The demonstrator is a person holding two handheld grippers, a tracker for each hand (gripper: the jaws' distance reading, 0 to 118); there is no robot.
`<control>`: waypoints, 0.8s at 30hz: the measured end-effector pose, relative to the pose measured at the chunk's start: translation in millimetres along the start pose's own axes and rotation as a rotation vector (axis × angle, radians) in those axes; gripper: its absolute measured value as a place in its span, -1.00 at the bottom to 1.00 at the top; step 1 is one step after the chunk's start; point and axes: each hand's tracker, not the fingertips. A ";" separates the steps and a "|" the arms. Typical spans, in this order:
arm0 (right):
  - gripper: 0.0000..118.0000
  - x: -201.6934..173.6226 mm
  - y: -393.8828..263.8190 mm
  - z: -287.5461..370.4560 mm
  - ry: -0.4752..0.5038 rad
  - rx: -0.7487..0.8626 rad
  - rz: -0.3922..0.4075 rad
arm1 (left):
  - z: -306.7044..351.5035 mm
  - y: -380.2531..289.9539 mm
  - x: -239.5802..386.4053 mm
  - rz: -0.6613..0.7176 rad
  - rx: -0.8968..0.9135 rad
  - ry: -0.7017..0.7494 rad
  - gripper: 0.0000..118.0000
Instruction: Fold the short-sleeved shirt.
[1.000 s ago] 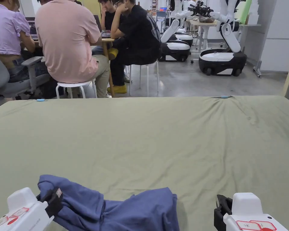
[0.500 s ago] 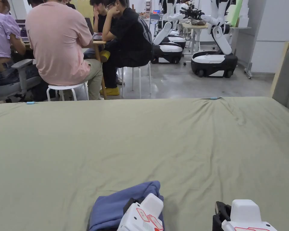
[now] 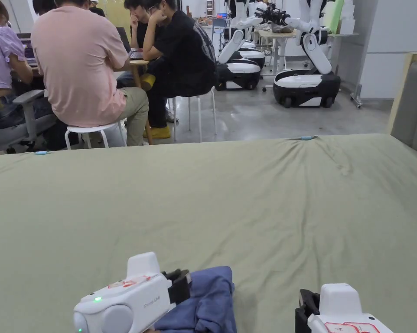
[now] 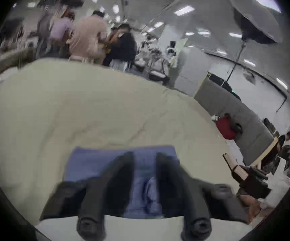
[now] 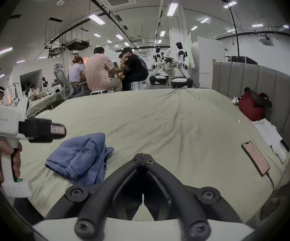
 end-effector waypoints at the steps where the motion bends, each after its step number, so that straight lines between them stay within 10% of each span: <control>1: -1.00 -1.8 -0.7 -2.3 0.002 -0.011 0.004 | -0.9 -7.0 0.0 -0.015 -0.018 -0.019 -0.80; 14: -1.00 -14.3 2.0 -23.5 0.059 -0.079 0.024 | -75.3 -62.6 31.4 -0.002 -0.184 -0.148 -1.00; 20: -1.00 -34.8 3.6 -88.6 0.316 -0.200 -0.153 | 2.9 -27.6 -18.1 0.039 0.002 -0.159 -1.00; 22: -1.00 -49.1 -1.0 -112.5 0.364 -0.246 -0.177 | 28.5 -17.5 -53.9 0.090 0.048 -0.115 -0.72; 24: -1.00 -42.4 -6.4 -134.5 0.477 -0.278 -0.262 | 43.6 -12.1 -92.1 0.165 0.071 -0.071 0.05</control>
